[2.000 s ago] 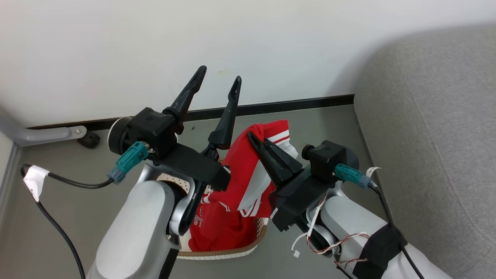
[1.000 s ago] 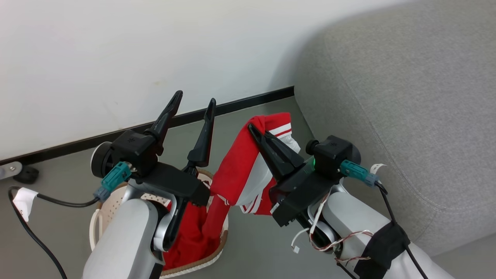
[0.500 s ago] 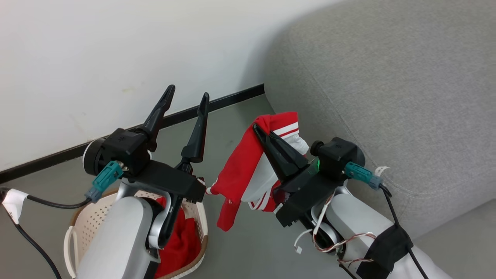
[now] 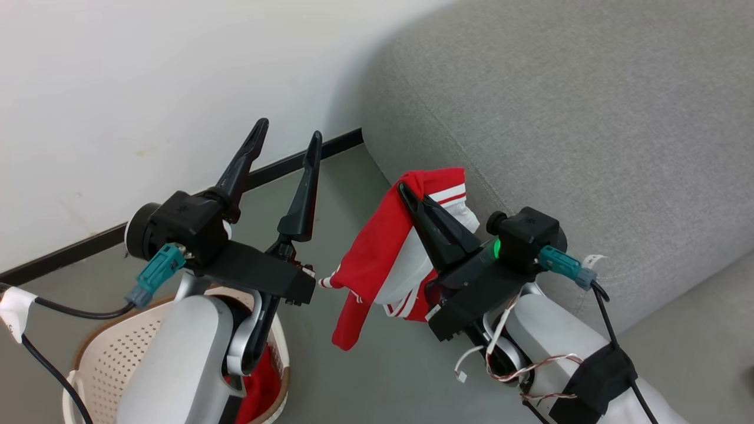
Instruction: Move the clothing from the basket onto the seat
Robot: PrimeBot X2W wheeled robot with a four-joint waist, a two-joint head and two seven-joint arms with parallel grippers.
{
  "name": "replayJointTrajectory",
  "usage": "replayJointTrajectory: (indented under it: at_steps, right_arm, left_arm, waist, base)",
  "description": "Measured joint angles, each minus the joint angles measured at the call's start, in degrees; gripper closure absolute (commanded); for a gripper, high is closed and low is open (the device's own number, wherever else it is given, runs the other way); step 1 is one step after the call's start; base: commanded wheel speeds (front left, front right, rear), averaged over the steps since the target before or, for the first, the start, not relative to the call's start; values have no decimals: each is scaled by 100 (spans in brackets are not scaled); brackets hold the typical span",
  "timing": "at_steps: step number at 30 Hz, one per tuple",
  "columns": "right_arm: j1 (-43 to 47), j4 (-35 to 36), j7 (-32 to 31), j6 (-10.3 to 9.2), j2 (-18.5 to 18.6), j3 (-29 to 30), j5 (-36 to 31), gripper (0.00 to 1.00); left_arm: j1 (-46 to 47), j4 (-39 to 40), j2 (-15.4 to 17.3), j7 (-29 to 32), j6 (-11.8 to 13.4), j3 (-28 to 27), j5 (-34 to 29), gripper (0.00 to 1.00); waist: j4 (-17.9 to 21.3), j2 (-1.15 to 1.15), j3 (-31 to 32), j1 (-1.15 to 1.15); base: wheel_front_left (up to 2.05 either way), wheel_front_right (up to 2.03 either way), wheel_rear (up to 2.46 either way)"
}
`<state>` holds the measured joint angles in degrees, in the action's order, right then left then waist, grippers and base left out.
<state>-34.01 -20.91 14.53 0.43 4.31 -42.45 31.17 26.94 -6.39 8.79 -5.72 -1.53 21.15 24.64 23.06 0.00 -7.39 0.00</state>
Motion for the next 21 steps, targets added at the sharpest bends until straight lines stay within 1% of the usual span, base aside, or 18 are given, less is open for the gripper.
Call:
replayJointTrajectory:
  at_steps: [15,19,21]
  right_arm:
    - [62,137,0,0,-3,190,-149,100]
    - [123,242,1,-1,19,280,-177,100]
    - [202,271,0,-55,71,366,-208,100]
  left_arm:
    - [15,177,23,22,10,22,-18,0]
    - [29,170,7,58,51,67,-21,0]
    - [110,133,-31,67,47,132,-21,0]
  waist:
    - [541,0,-86,0]
    - [666,-1,-125,0]
    - [700,0,-156,0]
  base:
    - [0,0,0]
    - [0,0,0]
    - [0,0,0]
